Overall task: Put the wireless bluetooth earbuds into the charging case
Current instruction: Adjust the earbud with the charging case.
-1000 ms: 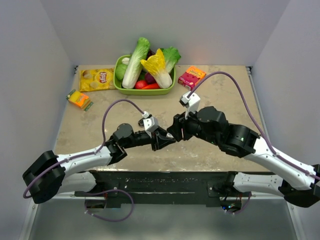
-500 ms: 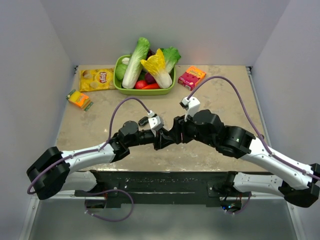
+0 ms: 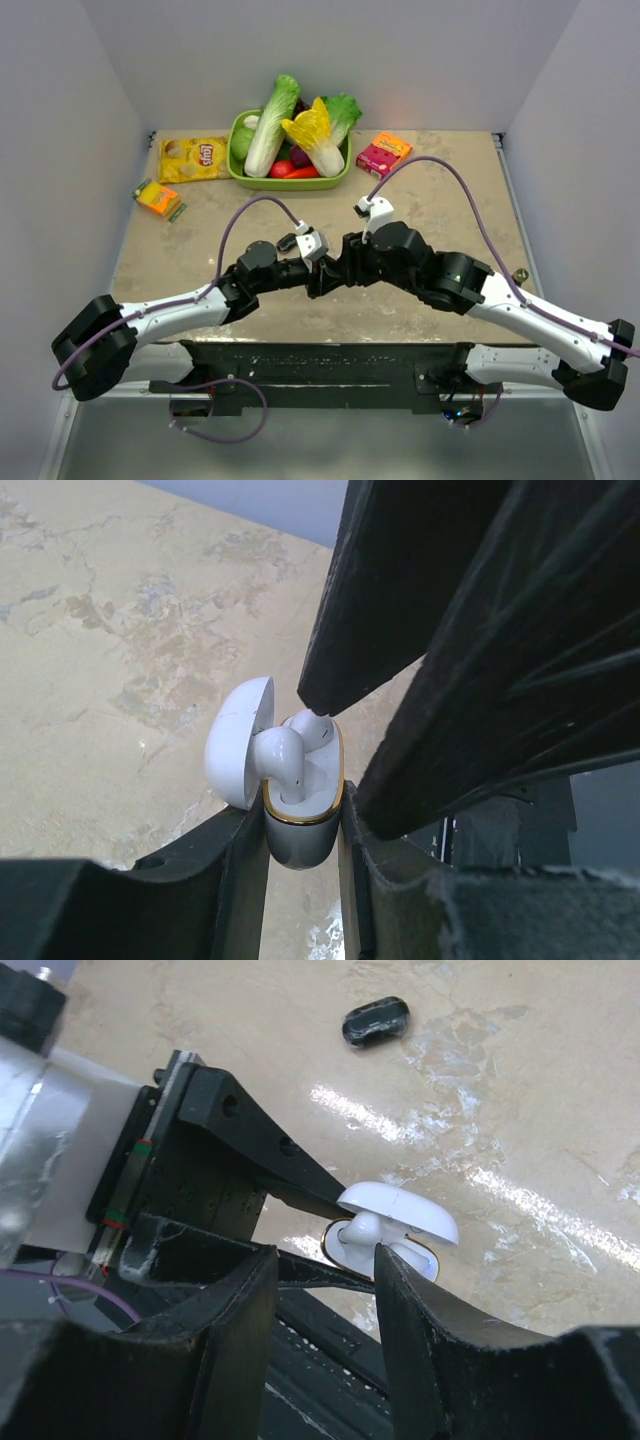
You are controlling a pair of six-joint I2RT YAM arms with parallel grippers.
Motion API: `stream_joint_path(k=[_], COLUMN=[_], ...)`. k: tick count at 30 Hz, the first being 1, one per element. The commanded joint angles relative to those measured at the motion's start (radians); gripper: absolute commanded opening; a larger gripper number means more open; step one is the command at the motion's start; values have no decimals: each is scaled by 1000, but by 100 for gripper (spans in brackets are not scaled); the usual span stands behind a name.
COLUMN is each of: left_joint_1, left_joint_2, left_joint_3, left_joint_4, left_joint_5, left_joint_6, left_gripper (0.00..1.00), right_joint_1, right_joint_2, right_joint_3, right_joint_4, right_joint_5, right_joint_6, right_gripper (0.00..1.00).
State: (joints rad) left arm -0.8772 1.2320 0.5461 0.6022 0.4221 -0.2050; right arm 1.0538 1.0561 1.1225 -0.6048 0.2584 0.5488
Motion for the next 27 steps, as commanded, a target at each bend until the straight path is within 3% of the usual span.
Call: stream_joint_path(k=[1,14,27], left_joint_1=[4,-3,-29], left_joint_2=[-40,-65,-77], left_joint_3=[26,14,3], left_joint_4=[39,41,42], left_joint_5=[-6,-17,-98], left_joint_6=[23,29,53], left_gripper=[0,0,0], right_joint_1=[0,-12,-20], right_joint_2=[16,44,56], right_joint_3=[-4,-15,-20], right_joint_4=[50,62,77], right_joint_5=[56,73,85], right_joint_6=[23,23,37], right_gripper=[46,43,25])
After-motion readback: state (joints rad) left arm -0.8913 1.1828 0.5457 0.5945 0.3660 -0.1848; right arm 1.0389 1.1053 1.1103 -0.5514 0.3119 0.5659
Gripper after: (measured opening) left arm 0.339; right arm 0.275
